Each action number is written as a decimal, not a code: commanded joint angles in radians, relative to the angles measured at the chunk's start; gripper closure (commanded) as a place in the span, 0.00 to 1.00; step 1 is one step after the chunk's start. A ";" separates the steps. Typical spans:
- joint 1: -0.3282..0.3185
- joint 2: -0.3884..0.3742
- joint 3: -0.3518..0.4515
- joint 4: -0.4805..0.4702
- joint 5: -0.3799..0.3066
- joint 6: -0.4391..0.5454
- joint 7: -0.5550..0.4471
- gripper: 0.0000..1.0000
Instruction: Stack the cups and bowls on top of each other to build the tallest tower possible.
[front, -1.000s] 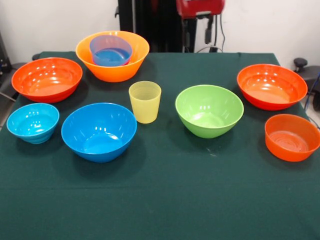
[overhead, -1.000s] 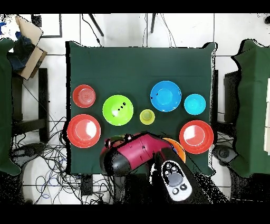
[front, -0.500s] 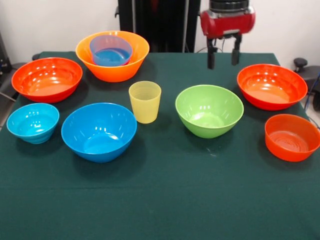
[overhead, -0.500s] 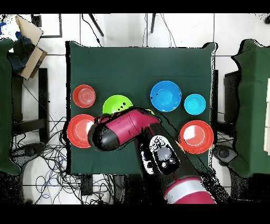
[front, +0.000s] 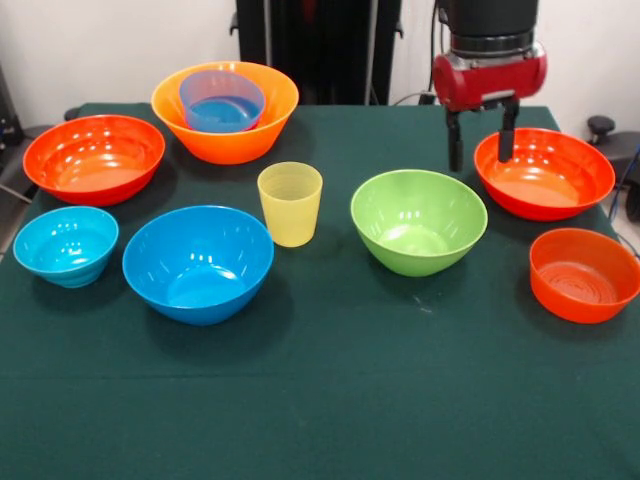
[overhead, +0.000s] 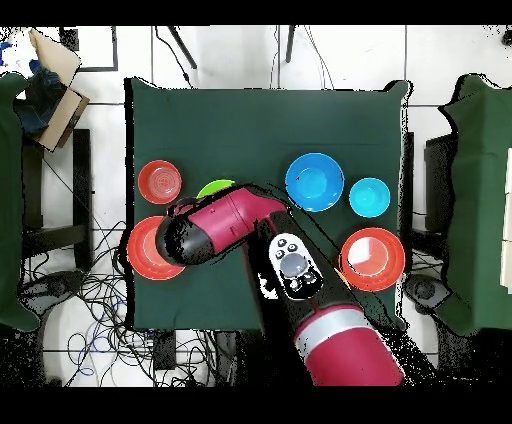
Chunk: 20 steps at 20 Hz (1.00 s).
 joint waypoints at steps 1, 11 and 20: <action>0.047 0.073 -0.010 -0.053 -0.045 0.032 -0.017 0.00; 0.088 0.110 -0.044 -0.081 -0.060 0.005 -0.005 0.00; 0.090 0.112 -0.037 -0.109 -0.043 0.038 -0.028 0.00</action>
